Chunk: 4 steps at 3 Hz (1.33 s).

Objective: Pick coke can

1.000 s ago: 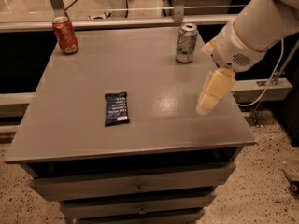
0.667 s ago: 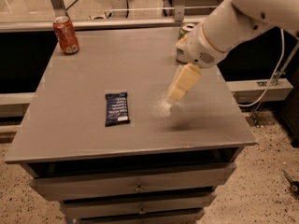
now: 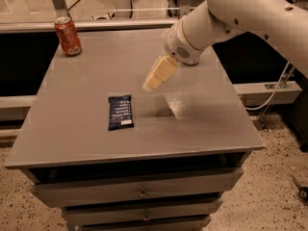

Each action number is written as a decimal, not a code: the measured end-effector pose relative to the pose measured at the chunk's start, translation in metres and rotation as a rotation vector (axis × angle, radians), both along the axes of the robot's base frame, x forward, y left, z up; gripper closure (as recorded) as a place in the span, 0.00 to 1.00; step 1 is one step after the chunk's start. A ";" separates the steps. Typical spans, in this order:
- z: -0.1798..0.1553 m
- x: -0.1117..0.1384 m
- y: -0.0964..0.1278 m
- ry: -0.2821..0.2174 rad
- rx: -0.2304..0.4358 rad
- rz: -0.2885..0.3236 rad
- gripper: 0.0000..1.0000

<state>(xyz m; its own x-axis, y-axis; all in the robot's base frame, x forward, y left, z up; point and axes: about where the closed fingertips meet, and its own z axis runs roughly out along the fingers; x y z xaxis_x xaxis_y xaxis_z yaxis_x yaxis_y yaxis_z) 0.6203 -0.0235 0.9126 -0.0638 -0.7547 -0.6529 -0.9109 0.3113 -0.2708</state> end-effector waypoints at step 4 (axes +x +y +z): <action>0.005 0.175 0.150 -0.157 0.456 -0.101 0.00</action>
Offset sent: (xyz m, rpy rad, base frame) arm 0.1709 0.1318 0.0100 0.5440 -0.1431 -0.0560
